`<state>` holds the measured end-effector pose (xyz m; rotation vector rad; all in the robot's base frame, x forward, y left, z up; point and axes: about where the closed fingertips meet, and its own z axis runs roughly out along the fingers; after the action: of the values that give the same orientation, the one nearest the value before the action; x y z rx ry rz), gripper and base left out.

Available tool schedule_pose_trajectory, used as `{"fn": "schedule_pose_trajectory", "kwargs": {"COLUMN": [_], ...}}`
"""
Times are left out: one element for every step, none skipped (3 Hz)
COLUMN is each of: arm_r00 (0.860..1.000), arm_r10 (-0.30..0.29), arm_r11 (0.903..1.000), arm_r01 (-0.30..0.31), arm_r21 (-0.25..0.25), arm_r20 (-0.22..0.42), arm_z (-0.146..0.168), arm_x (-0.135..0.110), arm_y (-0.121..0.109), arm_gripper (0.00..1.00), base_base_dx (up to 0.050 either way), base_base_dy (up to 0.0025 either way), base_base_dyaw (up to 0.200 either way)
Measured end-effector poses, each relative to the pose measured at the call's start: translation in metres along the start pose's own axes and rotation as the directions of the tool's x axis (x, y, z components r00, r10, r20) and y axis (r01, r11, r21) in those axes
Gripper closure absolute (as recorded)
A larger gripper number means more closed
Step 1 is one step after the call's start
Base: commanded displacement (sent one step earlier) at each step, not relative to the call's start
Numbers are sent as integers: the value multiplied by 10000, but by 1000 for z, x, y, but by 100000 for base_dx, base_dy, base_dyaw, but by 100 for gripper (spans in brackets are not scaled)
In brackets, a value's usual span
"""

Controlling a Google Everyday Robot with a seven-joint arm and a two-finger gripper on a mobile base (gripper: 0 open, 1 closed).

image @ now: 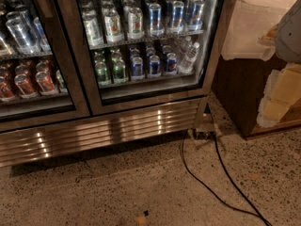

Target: Open right fridge door

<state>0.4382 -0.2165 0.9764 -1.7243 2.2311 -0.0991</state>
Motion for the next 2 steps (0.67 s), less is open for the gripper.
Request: {"fn": "schedule_pose_trajectory", "kwargs": {"arm_r00": [10000, 10000], "arm_r10": [0, 0], "arm_r11": [10000, 10000], "arm_r01": [0, 0], "arm_r21": [0, 0], "arm_r20": [0, 0], "arm_z": [0, 0], "arm_x": [0, 0], "arm_y": [0, 0], "arm_gripper": [0, 0], "base_base_dx": [0, 4445], "base_base_dy": [0, 200], "base_base_dyaw": [16397, 9016]}}
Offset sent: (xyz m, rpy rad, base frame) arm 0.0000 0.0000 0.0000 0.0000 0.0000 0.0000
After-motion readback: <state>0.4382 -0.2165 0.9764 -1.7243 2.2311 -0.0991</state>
